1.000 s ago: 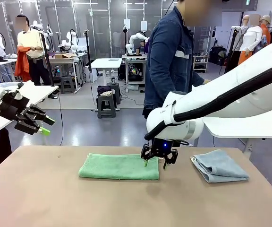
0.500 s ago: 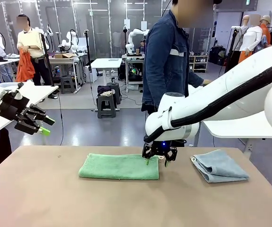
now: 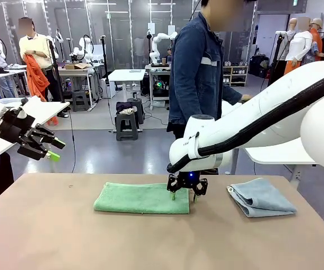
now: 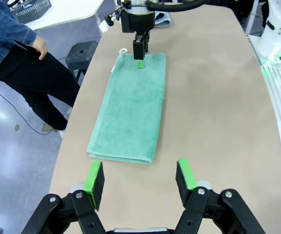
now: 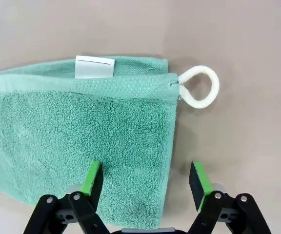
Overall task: Fold the towels and place them in the basket.
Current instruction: When a person lays out a Towel with hook on the table, fold it in half twice.
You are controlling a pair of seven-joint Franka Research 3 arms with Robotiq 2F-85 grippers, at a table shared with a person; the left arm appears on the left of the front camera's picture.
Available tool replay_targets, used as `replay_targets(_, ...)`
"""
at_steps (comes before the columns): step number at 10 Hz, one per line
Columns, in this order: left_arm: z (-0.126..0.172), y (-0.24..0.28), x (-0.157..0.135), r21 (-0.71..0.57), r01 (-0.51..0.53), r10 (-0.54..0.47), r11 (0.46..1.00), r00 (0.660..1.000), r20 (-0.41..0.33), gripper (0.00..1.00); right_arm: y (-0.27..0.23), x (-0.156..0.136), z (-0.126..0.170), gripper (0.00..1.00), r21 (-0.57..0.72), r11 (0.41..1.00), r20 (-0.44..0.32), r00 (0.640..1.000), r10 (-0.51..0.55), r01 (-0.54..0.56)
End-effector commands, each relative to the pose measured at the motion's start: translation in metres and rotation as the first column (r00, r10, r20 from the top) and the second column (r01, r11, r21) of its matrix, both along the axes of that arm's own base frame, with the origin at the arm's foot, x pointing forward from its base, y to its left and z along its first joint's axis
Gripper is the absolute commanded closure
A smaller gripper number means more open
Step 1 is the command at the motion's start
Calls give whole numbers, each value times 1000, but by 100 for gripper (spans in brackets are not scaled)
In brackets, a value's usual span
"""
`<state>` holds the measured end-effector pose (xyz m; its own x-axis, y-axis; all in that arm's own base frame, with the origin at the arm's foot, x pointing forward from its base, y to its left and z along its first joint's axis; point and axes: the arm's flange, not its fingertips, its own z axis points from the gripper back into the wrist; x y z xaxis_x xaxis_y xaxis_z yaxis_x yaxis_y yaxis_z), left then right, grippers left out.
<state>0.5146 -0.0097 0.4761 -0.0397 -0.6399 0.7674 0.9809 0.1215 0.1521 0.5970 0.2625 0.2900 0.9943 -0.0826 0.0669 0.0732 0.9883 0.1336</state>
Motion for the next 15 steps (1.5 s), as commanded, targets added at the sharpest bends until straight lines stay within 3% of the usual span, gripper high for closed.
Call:
replay_targets(1,3,0,1,13,-6,6,1000,1000,-2,25,6,6,-1,18,-39,999,-3,1000,-18,17)
replay_targets(9,3,0,1,13,-6,6,1000,1000,-2,25,6,6,-7,97,-117,990,-18,996,-83,80)
replay_targets(15,3,0,1,13,-6,6,1000,1000,-2,25,-24,1,2,100,-134,989,-14,998,-65,63)
